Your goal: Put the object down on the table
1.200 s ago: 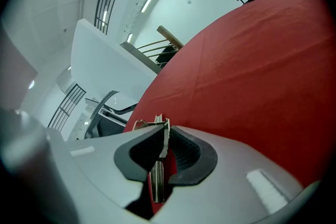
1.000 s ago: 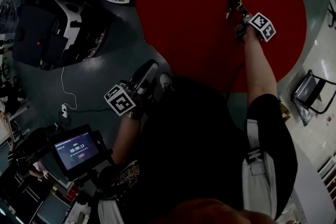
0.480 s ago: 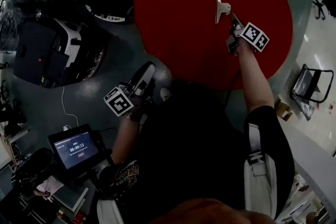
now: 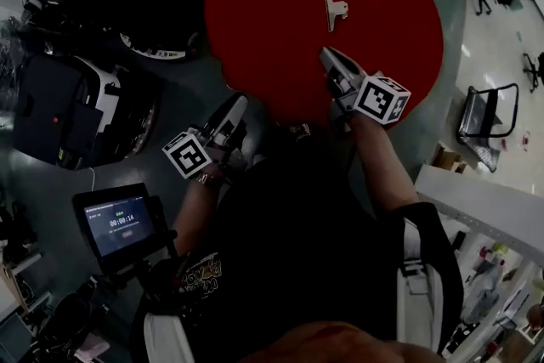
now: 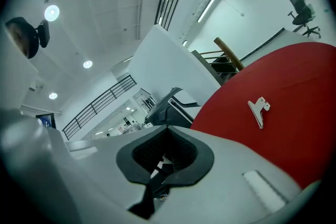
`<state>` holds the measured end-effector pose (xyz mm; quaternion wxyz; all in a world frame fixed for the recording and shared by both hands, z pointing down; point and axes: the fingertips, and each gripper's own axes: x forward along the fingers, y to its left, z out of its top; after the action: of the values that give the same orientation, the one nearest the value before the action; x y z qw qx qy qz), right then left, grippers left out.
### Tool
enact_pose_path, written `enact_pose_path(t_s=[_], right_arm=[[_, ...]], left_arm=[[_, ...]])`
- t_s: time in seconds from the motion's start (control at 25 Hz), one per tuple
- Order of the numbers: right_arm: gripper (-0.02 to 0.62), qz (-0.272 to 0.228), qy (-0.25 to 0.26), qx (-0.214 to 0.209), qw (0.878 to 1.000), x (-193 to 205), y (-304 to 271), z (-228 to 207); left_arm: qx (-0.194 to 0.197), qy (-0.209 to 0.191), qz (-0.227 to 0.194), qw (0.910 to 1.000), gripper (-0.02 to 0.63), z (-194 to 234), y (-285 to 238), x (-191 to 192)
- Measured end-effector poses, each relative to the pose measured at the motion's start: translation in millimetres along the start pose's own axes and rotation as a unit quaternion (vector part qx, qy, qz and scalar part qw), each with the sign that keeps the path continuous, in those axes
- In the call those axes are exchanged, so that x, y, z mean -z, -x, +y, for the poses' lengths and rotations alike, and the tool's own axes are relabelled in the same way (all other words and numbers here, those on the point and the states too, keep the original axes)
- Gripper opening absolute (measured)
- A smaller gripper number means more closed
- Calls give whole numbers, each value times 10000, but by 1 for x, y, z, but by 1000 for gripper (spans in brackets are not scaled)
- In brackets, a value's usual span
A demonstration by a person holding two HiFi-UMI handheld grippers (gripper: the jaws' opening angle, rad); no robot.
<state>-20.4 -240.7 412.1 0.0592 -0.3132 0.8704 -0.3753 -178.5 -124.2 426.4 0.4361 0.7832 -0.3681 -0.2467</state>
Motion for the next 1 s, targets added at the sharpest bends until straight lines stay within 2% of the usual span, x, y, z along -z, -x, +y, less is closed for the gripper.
enact_pose_path(t_s=[0.16,0.32,0.52,0.84,1.0], right_arm=[[5,50,-14,-30,10000,41,23,38],[5,80,-365,41,9993,73,51,65],[5,113,-482,-20,9988,90,80,94],[3,82,-115,-292,9995,84,107,133],[3,270,124,-384,9988,105,132,139]], left_arm=[[186,89,293,9994,95,0,9,18],[352,239,561,9975,95,-9,18,39],[422,170,673,9967,94,-22,31,52],[514,-72,676,9964,92,-48,28,76],[514,285,682,9959,95,-53,27,108]])
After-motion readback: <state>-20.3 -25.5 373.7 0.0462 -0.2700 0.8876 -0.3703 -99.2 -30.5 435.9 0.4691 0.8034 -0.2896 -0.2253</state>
